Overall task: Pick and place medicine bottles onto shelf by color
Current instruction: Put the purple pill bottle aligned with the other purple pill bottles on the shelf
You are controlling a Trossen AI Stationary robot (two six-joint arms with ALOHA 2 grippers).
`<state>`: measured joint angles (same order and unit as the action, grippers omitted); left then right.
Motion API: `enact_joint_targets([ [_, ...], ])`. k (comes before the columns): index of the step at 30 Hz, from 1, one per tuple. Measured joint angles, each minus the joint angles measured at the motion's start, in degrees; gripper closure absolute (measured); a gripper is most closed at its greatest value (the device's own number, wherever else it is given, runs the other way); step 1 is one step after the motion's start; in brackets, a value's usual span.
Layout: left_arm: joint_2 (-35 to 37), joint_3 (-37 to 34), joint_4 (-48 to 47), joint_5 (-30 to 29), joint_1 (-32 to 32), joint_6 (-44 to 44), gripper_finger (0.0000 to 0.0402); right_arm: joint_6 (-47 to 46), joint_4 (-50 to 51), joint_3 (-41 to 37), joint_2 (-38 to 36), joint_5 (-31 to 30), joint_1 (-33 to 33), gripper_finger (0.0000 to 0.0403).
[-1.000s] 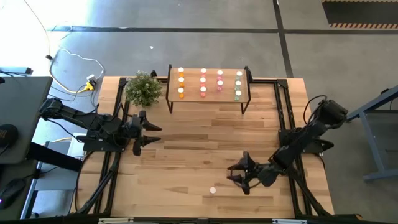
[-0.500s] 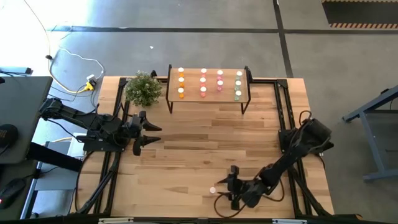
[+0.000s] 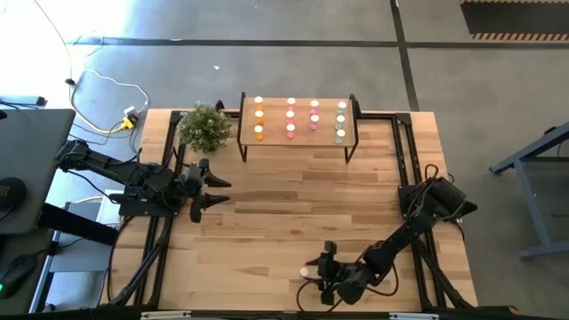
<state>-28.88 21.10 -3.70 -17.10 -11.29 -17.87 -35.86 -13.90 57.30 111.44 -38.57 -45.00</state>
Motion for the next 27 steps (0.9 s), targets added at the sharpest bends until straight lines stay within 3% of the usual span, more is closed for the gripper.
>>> enact_joint_targets([
  [27,0.0,0.0,-1.28,0.0,0.0,0.02,0.0202,-2.2,-4.05,0.02,2.4,2.1,1.99,0.021],
])
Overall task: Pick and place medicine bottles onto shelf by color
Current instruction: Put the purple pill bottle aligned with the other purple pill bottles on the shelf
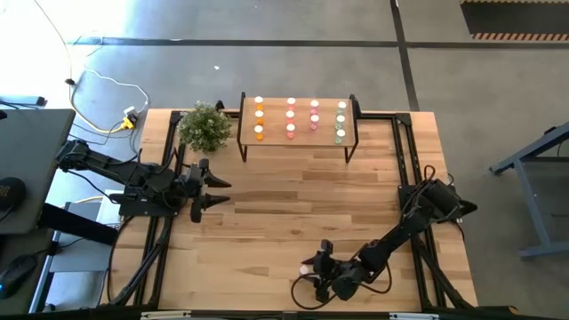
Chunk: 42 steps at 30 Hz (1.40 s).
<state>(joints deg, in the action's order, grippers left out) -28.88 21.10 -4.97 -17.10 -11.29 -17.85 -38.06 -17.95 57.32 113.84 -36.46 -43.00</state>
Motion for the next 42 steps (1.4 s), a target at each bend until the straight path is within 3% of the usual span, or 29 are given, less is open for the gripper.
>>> enact_joint_targets([
  [12,0.02,0.0,0.02,0.0,-0.02,0.0,0.0202,-0.48,0.08,0.0,0.0,0.04,0.02,0.0274],
  [24,0.01,0.01,0.04,0.0,-0.01,0.0,0.0202,2.74,0.92,-0.02,-3.41,-1.08,0.27,0.028],
  [42,0.02,0.01,0.12,0.07,-0.01,0.0,0.0202,11.61,21.94,-0.02,-26.36,-8.4,8.84,0.0281],
])
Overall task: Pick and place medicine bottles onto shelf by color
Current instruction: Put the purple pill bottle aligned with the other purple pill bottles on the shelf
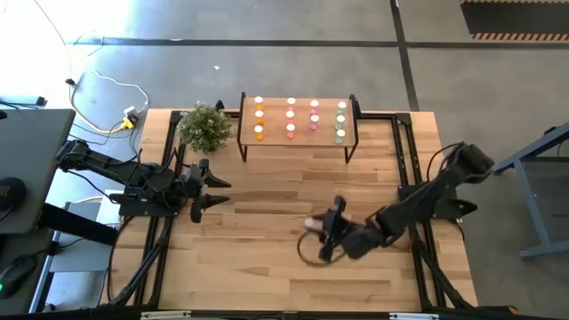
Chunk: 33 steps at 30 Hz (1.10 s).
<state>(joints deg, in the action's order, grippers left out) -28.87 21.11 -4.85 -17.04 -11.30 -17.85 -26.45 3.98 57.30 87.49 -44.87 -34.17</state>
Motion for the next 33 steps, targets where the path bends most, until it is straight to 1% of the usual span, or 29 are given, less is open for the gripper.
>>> enact_joint_targets([
  [4,-0.02,0.0,0.01,1.65,-0.01,0.01,0.0202,3.5,3.0,-0.02,-6.6,-0.13,3.45,0.0281],
  [9,0.0,0.01,0.06,3.58,-0.01,0.01,0.0202,8.67,3.27,-0.02,-13.56,-0.1,7.89,0.0281],
  [15,0.01,-0.01,0.06,3.54,-0.01,0.49,0.0202,12.71,3.51,-0.02,-18.48,-0.08,14.8,0.0281],
  [20,-0.01,-0.01,0.28,3.54,-0.01,0.6,0.0202,14.52,3.76,-0.02,-18.98,1.26,22.11,0.0281],
  [28,-0.01,-0.01,0.4,3.44,-0.01,0.62,0.0202,12.36,4.29,-0.02,-16.86,11.05,32.33,0.0281],
  [33,0.01,-0.01,0.4,3.36,-0.01,0.64,0.0202,10.8,4.66,-0.02,-14.45,13.99,36.7,0.0281],
])
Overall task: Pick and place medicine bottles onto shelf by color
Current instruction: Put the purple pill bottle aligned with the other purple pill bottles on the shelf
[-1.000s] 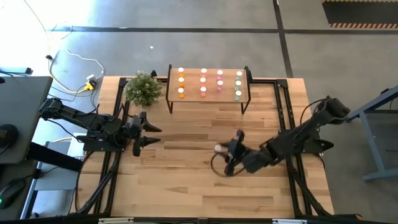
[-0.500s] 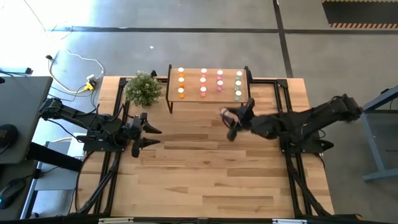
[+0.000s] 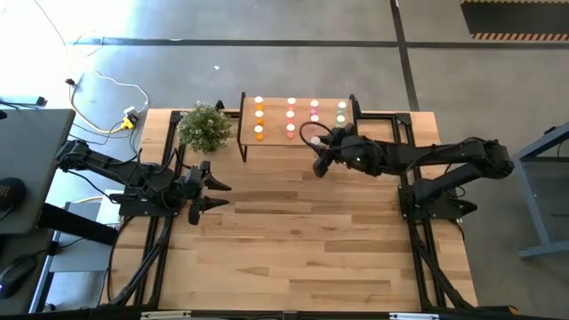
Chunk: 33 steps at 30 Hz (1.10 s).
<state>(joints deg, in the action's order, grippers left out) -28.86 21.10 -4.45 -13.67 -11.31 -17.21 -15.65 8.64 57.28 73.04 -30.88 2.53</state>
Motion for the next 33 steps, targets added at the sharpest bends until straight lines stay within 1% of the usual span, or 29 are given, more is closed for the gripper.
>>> enact_joint_targets([
  [5,0.0,0.0,0.03,-0.01,0.02,0.05,0.0202,-3.75,1.46,0.0,2.08,0.76,3.6,0.0281],
  [10,0.0,0.0,0.85,-0.7,0.01,2.26,0.0202,-5.82,1.08,0.0,5.28,2.83,6.07,0.0281],
  [15,0.0,0.0,1.44,-0.7,0.0,2.4,0.0202,-8.35,0.96,0.0,7.66,2.6,7.61,0.0281],
  [22,0.0,0.0,1.4,-0.68,0.0,2.4,0.0202,-8.53,-0.12,0.0,9.4,2.26,9.51,0.0281],
  [30,0.0,0.01,1.36,-0.68,0.0,2.41,0.0202,-8.51,-0.28,0.0,9.53,2.23,10.42,0.0281],
  [33,0.0,0.0,1.33,-0.68,0.01,2.4,0.0202,-8.49,-0.3,0.0,9.53,4.19,10.7,0.0281],
])
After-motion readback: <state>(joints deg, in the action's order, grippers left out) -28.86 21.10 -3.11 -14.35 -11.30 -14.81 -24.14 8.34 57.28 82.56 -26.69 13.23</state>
